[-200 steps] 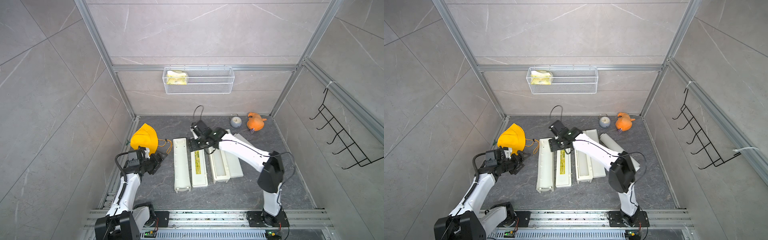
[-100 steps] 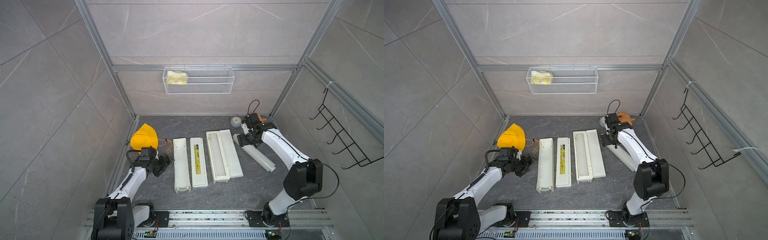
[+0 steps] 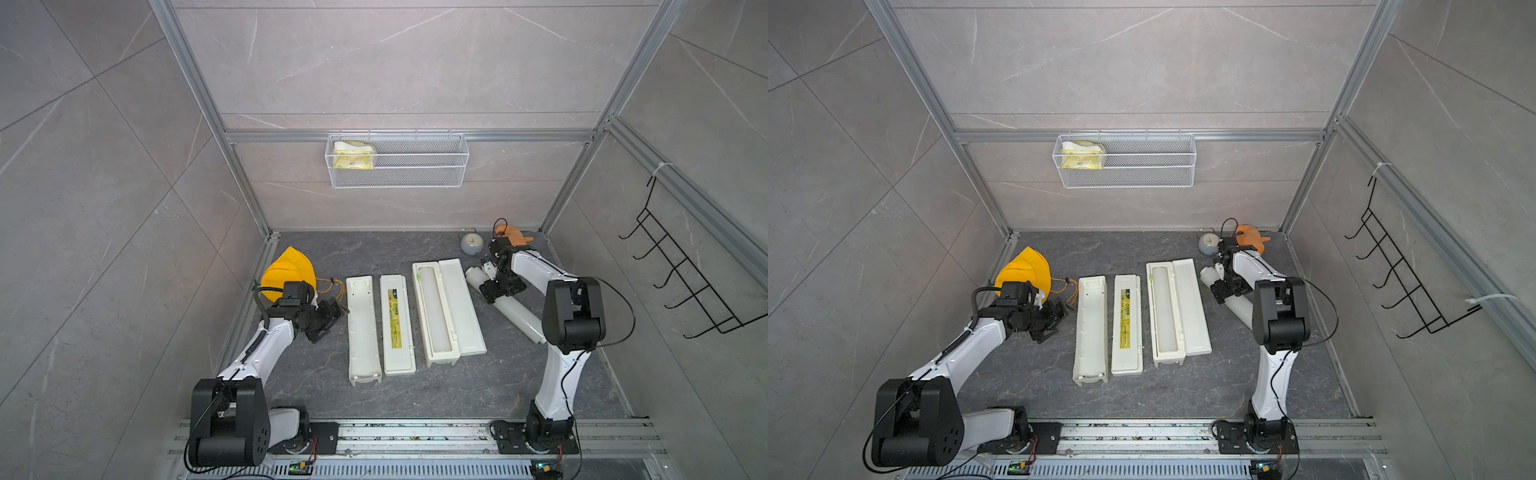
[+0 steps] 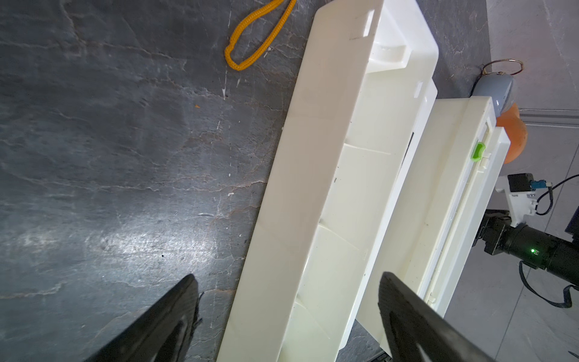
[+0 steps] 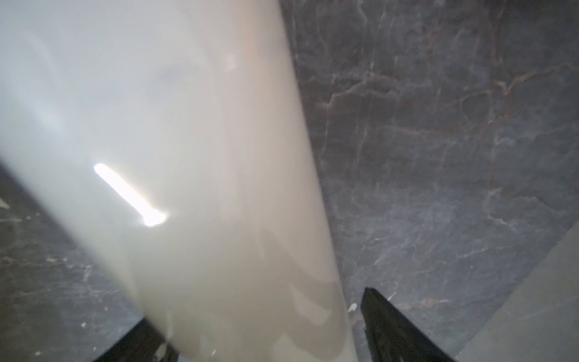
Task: Put plastic wrap rolls into dispensers
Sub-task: Pick up the plastic wrap from the center of the board.
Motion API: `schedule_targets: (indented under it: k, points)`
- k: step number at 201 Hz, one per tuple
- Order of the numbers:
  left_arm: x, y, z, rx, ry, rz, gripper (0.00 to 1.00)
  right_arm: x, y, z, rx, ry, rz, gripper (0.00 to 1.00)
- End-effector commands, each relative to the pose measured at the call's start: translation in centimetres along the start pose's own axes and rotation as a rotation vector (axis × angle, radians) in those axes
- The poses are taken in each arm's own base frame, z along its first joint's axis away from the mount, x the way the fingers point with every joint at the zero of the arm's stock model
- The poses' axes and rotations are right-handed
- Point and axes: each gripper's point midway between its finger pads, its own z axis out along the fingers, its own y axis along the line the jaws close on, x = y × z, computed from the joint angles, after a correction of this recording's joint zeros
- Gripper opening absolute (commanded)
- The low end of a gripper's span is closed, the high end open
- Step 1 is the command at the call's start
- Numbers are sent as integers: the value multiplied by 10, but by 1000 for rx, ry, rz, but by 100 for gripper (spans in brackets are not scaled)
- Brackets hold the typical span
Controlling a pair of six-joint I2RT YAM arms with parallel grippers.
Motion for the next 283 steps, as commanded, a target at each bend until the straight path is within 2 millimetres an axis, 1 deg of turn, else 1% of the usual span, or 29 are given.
schedule_targets:
  k: [1, 23, 43, 47, 70, 99, 125, 134, 143, 154, 171, 179, 194, 210, 233, 237, 238, 240, 243, 283]
  points:
    - [-3, -2, 0, -15, 13, 20, 91, 2, 4, 12, -72, 40, -51, 88]
    - [-6, -5, 1, -9, 12, 23, 91, 13, 14, 27, -136, 112, -31, 86]
    - [-9, -7, 2, -4, 10, 28, 91, 20, 19, 37, -157, 151, 19, 81]
    - [-9, -7, 2, -4, 12, 28, 91, 21, 20, 37, -162, 153, 29, 79]
    - [-10, -8, 3, 3, 15, 27, 91, 20, 23, 31, -182, 131, 111, 71]
    - [-10, -10, 2, 10, 8, 33, 91, 22, 22, 22, -177, 125, 211, 65]
    - [-10, -12, 1, 23, 1, 34, 91, 30, 22, 18, -156, 127, 289, 60]
    - [-9, -12, 1, 29, -2, 33, 91, 32, 19, 15, -137, 121, 344, 59]
    - [-9, -13, 0, 34, -4, 30, 91, 33, 17, 10, -129, 103, 388, 62]
    - [-7, -12, 1, 40, 0, 29, 91, 32, 19, 4, -146, 79, 420, 70]
    - [-7, -13, 1, 44, 0, 32, 91, 33, 23, -4, -162, 65, 416, 80]
    - [-7, -13, 1, 47, 2, 32, 91, 37, 23, -6, -150, 67, 405, 84]
    - [-7, -14, 1, 52, 0, 35, 91, 48, 21, -8, -127, 89, 382, 86]
    - [-6, -14, 2, 56, 4, 35, 91, 61, 26, -7, -126, 108, 374, 88]
    - [-5, -13, 5, 62, 14, 29, 91, 69, 28, -2, -111, 103, 374, 88]
    - [-5, -14, 6, 64, 16, 29, 91, 69, 27, -1, -107, 101, 373, 88]
    - [-5, -14, 6, 64, 15, 28, 91, 69, 27, -1, -105, 101, 372, 90]
    - [-5, -14, 6, 65, 15, 29, 91, 68, 27, 0, -103, 99, 371, 97]
    - [-5, -14, 6, 64, 16, 28, 91, 68, 27, 1, -103, 99, 368, 99]
    - [-6, -16, 3, 70, 8, 37, 91, 56, 25, 5, -68, 58, 349, 99]
